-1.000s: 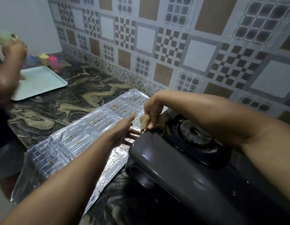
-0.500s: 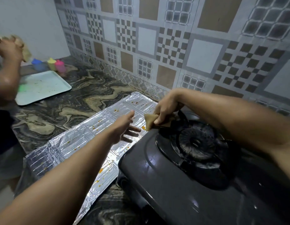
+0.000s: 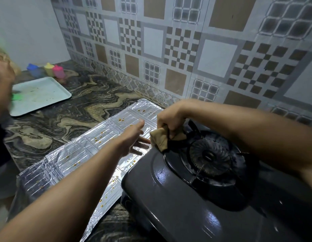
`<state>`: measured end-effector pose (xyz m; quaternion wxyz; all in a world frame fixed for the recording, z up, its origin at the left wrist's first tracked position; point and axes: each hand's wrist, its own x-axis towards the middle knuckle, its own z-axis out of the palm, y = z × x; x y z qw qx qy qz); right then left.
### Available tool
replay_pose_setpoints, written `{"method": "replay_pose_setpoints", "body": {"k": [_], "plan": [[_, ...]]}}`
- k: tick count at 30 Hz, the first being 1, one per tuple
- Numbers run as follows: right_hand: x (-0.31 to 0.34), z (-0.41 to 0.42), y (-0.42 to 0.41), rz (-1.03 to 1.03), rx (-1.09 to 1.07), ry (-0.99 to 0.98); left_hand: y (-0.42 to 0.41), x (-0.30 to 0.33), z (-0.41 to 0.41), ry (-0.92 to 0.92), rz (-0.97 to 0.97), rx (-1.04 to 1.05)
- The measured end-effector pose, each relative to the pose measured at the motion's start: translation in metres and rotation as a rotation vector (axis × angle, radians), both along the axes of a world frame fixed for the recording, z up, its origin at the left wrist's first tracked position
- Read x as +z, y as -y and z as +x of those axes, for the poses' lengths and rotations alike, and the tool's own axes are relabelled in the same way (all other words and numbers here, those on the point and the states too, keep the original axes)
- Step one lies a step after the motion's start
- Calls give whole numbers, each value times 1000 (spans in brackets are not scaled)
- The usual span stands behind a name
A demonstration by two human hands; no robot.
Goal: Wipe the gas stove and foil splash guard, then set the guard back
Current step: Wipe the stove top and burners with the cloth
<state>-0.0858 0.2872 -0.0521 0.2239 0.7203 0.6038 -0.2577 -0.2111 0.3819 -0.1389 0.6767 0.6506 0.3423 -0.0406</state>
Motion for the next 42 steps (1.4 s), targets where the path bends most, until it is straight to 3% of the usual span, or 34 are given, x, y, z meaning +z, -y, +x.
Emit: {"method": "replay_pose_setpoints", "body": {"k": [7,18,21,25,27,31,35,42], "plan": [[4,25,8,28,-92,195,7,-3,2,-7,-19,-29],[10,50,11,38,-230,164,22,8,21,-18,85,-102],[12,66,16,58,-300,179,31,13,28,-10,254,-146],[4,91,43,174,-419,175,52,21,40,50,781,-255],[-2,95,56,208,-447,134,61,25,44,172,932,-308],[-14,96,76,267,-492,20,80,28,55,239,1231,-551],[-16,94,92,334,-506,-50,90,24,62,197,1342,-682],[-14,101,145,286,-616,-54,90,21,60,216,1375,-703]]}}
